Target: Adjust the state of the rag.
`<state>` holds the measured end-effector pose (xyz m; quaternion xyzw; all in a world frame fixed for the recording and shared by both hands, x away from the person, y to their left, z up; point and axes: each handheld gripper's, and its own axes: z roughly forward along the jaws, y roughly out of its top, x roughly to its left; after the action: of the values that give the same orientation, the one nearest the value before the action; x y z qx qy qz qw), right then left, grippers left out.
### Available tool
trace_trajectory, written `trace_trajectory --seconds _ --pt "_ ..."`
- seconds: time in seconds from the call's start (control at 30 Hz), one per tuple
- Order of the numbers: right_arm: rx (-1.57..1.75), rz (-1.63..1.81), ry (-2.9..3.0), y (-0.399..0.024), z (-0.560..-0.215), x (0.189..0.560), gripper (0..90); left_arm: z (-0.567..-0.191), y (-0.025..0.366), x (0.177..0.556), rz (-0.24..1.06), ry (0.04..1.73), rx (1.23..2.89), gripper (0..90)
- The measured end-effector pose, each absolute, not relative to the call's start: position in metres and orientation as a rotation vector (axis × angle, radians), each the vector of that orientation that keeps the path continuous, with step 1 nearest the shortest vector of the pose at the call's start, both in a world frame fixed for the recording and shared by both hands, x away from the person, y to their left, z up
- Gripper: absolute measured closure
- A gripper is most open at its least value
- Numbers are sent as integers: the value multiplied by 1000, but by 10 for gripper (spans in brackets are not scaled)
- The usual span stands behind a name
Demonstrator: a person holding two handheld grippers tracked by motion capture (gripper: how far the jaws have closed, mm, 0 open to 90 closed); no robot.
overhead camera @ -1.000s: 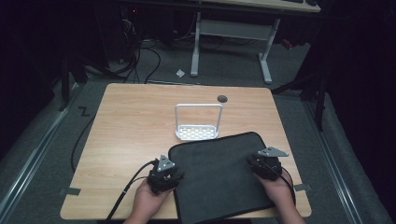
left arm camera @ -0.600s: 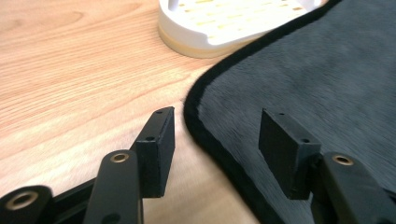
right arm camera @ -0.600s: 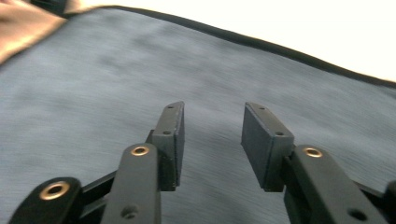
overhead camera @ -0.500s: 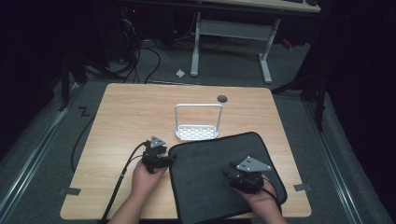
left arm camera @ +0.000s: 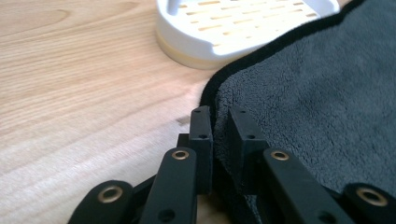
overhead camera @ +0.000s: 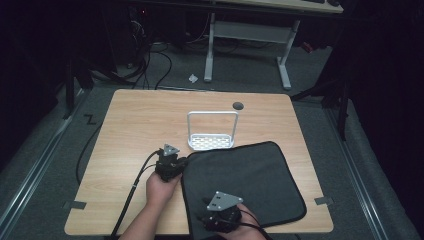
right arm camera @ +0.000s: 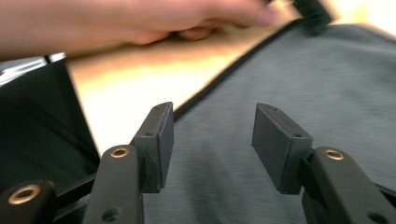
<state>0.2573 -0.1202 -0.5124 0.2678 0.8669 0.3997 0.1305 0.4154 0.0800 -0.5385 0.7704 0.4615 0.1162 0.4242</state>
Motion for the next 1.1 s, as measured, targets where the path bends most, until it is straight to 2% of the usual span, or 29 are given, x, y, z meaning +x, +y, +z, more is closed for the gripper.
trace_trajectory --seconds 0.27,0.5,0.83,1.1 --pt "722 1101 2563 -85 -526 270 488 -540 85 417 218 1164 1897 803" --pt "742 1046 2571 -82 -533 276 585 -540 86 416 213 1166 1893 802" --pt "731 1055 2553 -88 -534 281 792 -540 86 416 211 1167 1895 805" --pt "666 1064 2542 -91 -528 282 824 -540 88 416 193 1156 1883 822"
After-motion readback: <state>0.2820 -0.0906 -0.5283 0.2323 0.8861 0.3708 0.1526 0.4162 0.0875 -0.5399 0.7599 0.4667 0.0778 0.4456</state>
